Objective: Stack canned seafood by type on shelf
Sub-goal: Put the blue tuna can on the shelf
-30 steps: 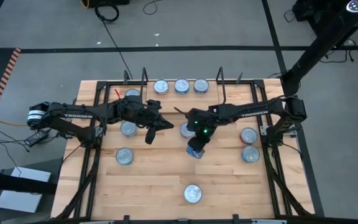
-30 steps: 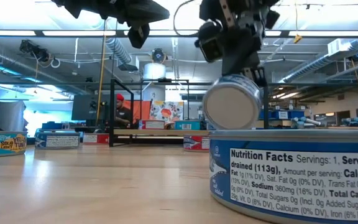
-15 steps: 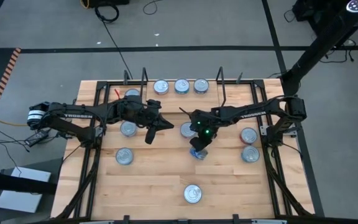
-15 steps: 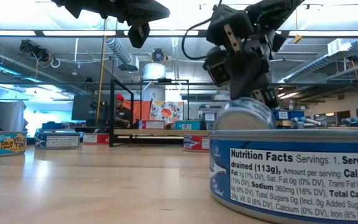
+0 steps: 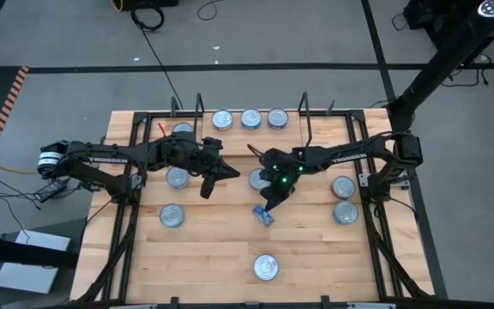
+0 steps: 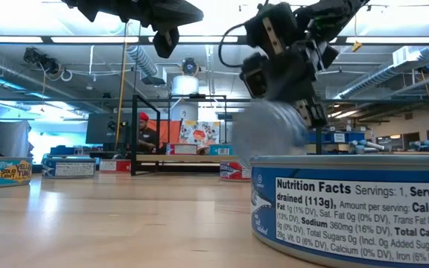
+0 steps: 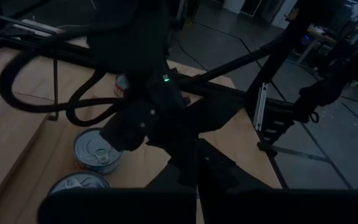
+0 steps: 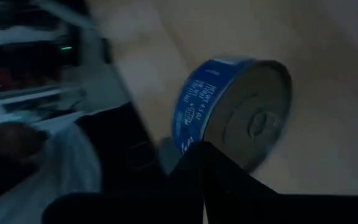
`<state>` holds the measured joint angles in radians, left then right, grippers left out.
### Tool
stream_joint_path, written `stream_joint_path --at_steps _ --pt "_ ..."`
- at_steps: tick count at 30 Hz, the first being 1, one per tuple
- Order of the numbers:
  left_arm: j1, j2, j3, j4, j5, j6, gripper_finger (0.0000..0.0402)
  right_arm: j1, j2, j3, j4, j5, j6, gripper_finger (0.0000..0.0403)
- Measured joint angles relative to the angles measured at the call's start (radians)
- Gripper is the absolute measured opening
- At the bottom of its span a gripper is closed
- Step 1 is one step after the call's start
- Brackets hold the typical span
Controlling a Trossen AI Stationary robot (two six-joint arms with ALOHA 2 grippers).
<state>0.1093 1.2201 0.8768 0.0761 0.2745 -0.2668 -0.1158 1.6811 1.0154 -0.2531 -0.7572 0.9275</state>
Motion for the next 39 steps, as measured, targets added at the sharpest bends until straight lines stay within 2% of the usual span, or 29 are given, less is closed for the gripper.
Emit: stream_joint_path --at_steps 5,14,20,22,25,29,31,35,39 --pt "0.000 0.000 0.000 0.000 0.000 0.000 0.0001 -0.011 0.005 0.001 0.013 -0.026 0.014 0.0001" --pt "0.000 0.000 0.000 -0.001 0.000 -0.007 0.0001 -0.026 0.019 -0.050 0.020 0.005 0.008 0.0002" --pt "0.000 -0.003 0.000 -0.002 0.000 -0.008 0.0001 0.000 -0.015 -0.030 0.049 0.063 0.014 0.0038" --pt "0.000 -0.019 0.000 -0.009 0.000 0.000 0.0001 0.039 -0.046 -0.007 0.038 0.141 0.012 0.0053" --pt "0.000 -0.057 0.001 -0.019 0.000 0.035 0.0001 0.118 -0.082 0.041 0.000 0.333 0.008 0.0072" --pt "0.000 -0.105 0.001 -0.063 0.000 0.078 0.0001 0.246 -0.088 0.120 -0.143 0.604 0.035 0.0093" --pt "0.000 -0.118 0.001 -0.071 0.000 0.098 0.0001 0.300 -0.073 0.160 -0.215 0.692 0.092 0.0106" --pt "0.000 -0.123 0.001 -0.078 0.016 0.118 0.0001 0.355 -0.010 0.227 -0.281 0.758 0.195 0.0135" --pt "0.000 -0.123 0.001 -0.079 0.057 0.130 0.0001 0.366 0.062 0.306 -0.339 0.768 0.221 0.0181"
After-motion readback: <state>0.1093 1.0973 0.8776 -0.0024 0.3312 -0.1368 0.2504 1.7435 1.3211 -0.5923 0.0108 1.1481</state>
